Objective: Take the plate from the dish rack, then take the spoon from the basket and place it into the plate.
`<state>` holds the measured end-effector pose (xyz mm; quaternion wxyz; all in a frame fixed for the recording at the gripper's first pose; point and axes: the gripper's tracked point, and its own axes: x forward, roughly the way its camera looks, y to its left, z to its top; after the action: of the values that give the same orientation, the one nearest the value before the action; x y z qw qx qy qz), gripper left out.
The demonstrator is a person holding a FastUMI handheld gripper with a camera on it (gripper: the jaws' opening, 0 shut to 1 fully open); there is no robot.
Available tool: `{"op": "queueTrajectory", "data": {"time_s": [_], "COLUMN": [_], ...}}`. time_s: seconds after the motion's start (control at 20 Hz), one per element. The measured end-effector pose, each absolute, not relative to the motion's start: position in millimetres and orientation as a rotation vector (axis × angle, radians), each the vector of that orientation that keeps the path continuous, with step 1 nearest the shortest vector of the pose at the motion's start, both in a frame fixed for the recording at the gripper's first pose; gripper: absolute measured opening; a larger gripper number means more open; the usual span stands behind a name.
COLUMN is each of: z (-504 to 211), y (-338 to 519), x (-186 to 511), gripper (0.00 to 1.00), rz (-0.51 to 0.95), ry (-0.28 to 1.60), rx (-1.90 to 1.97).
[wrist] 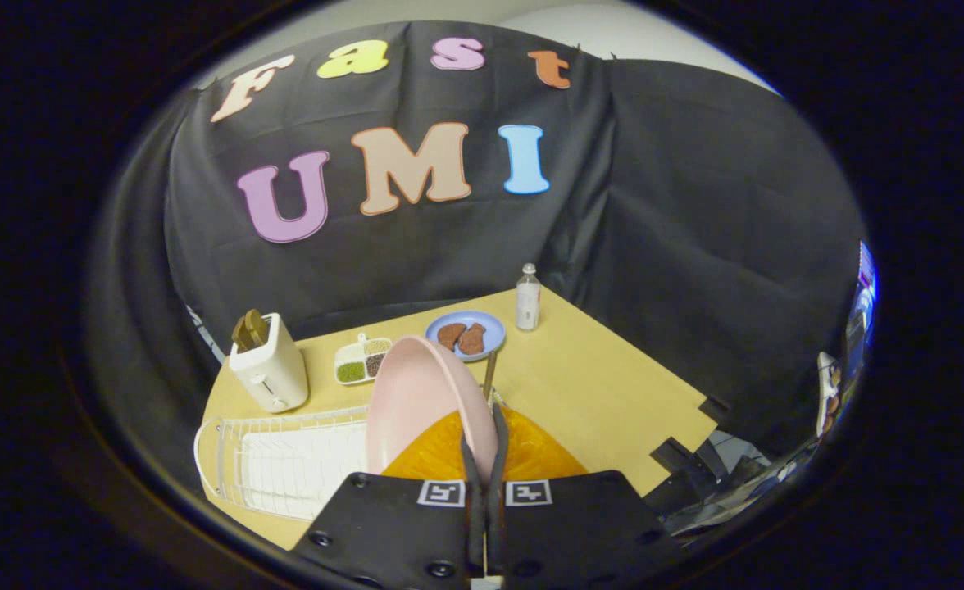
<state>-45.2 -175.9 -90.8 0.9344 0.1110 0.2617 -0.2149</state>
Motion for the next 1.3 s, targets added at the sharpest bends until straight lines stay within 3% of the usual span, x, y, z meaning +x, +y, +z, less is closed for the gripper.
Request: {"op": "queueTrajectory", "data": {"time_s": [0.6, 0.95, 1.3], "z": [-178.9, -197.9, -266.8], "y": [-216.1, -271.7, -286.3], "x": [-85.6, -110.6, -122.0], "gripper": [0.05, 0.05, 0.04], "rz": [-0.296, -0.394, -0.461], "ry": [0.385, 0.293, 0.407], "rx": [0.609, 0.773, 0.835]}}
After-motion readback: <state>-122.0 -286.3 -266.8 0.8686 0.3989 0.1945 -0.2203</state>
